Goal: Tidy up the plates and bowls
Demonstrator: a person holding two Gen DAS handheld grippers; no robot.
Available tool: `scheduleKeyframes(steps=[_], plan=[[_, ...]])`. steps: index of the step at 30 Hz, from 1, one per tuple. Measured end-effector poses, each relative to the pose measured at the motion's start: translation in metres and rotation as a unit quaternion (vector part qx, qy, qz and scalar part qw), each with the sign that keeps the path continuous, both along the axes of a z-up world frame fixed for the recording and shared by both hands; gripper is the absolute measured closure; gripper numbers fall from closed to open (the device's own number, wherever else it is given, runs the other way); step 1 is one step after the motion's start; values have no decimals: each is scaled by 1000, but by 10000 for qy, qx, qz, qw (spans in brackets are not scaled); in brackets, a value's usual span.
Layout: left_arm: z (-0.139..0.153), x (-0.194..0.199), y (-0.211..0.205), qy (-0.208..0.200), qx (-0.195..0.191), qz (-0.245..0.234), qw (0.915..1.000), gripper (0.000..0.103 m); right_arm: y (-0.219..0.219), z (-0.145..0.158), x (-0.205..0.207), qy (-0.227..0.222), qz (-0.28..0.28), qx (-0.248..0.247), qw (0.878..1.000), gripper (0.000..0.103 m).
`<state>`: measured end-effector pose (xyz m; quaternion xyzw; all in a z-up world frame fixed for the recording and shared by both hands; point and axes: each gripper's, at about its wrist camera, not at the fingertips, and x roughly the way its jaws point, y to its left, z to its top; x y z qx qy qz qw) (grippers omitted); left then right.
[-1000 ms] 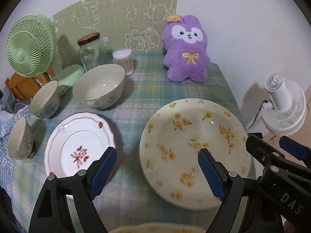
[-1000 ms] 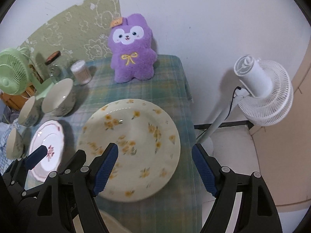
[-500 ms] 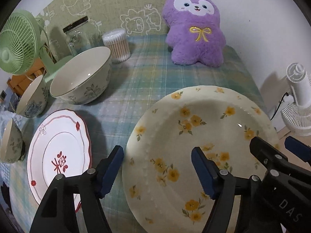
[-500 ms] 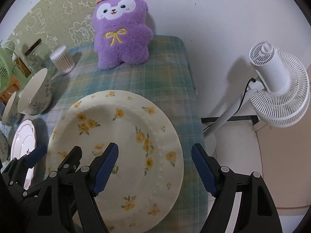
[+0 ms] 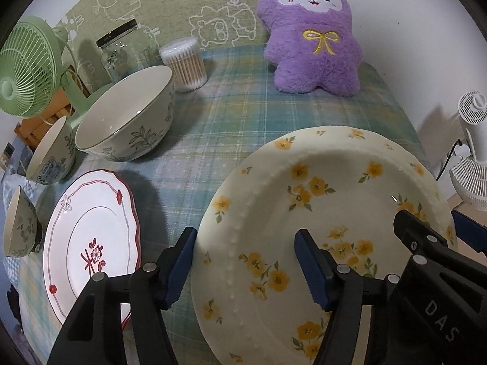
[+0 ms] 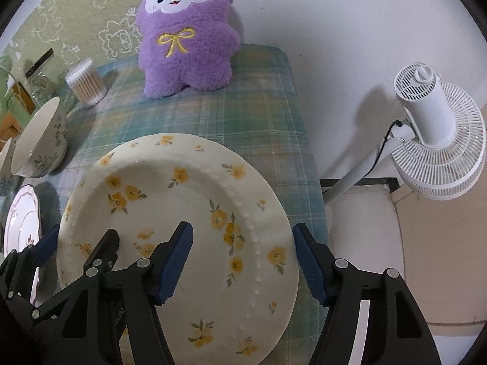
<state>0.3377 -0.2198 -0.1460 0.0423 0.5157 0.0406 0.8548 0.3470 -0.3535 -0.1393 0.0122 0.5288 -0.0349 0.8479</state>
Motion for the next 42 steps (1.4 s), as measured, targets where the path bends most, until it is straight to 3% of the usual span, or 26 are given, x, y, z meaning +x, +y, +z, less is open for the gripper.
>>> scheduleKeyframes(steps=[13,14,26,42], plan=[[7,-14,12,246,-211,147,9994,42,6,9,-18,82,-156,-14,9998,32],[10,-16,13,455,-175,243,9985,43,5,11,-20,73,-193,-6,9998,32],[36,-31,21,261,-452,158,9985,44,12,37,-38,-195,-366,-164,9990,32],[63,-35,24,-288,-496,71,9983,44,16,69,-42,-498,-472,-169,9975,32]])
